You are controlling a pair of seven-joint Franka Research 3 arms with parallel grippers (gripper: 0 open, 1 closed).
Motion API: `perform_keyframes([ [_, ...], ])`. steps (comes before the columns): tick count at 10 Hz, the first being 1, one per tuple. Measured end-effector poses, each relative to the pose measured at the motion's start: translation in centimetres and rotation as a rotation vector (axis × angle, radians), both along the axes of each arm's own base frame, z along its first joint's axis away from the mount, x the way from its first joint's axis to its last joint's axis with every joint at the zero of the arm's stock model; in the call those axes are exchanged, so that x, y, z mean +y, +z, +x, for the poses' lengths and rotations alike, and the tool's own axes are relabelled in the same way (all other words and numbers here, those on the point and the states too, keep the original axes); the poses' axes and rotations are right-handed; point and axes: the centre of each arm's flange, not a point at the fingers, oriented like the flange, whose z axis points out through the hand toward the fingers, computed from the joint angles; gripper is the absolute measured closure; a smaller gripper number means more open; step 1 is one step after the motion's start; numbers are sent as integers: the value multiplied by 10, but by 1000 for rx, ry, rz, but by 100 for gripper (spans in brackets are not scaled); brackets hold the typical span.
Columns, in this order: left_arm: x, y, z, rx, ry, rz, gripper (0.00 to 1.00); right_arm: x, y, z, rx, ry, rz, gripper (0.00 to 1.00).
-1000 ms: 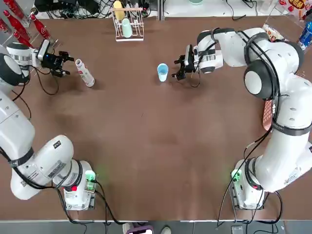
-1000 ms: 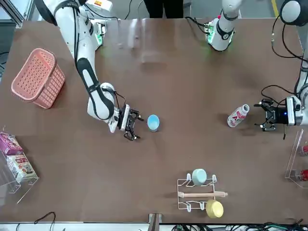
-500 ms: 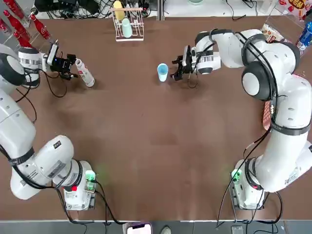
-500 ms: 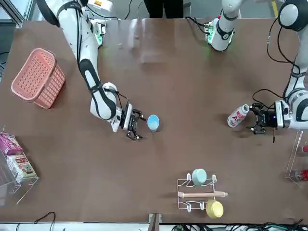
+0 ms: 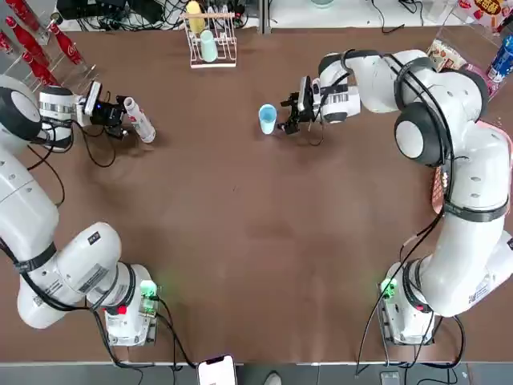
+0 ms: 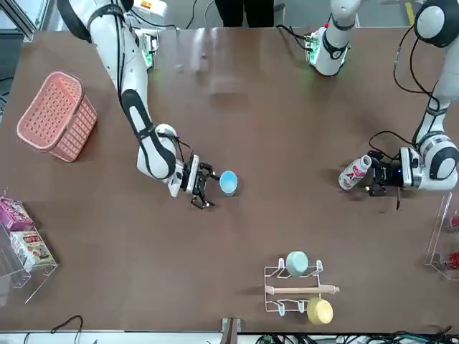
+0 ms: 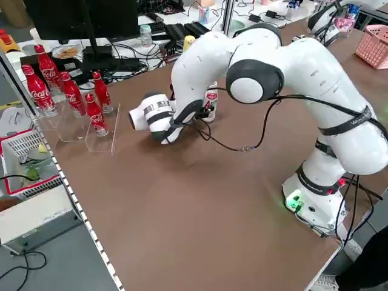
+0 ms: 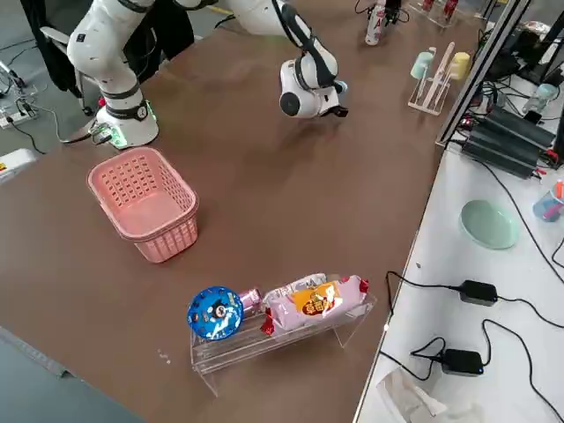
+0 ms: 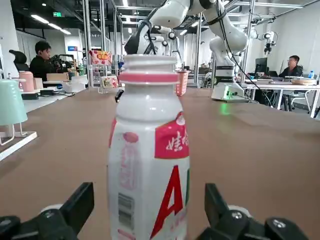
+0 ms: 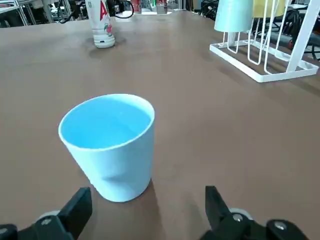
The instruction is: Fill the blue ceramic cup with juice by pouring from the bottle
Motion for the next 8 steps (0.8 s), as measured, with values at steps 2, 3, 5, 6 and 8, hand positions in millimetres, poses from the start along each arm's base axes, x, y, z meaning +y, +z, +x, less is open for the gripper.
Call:
perform_keyframes([
  [2,-15,-1,0,1,-16,-21,3,3,-4,-3,-1,10,-4,0],
  [3,-21,-1,0,2,-22,-28,4,4,-5,-5,0,12,-3,0],
  [5,-27,-4,-1,0,-22,-27,4,10,-4,-7,4,8,4,0],
  [6,-27,-7,-2,-12,-19,-25,7,12,-5,-8,5,7,6,0],
  [8,-31,-9,-4,-23,-22,-29,15,14,-7,-11,9,10,6,0],
])
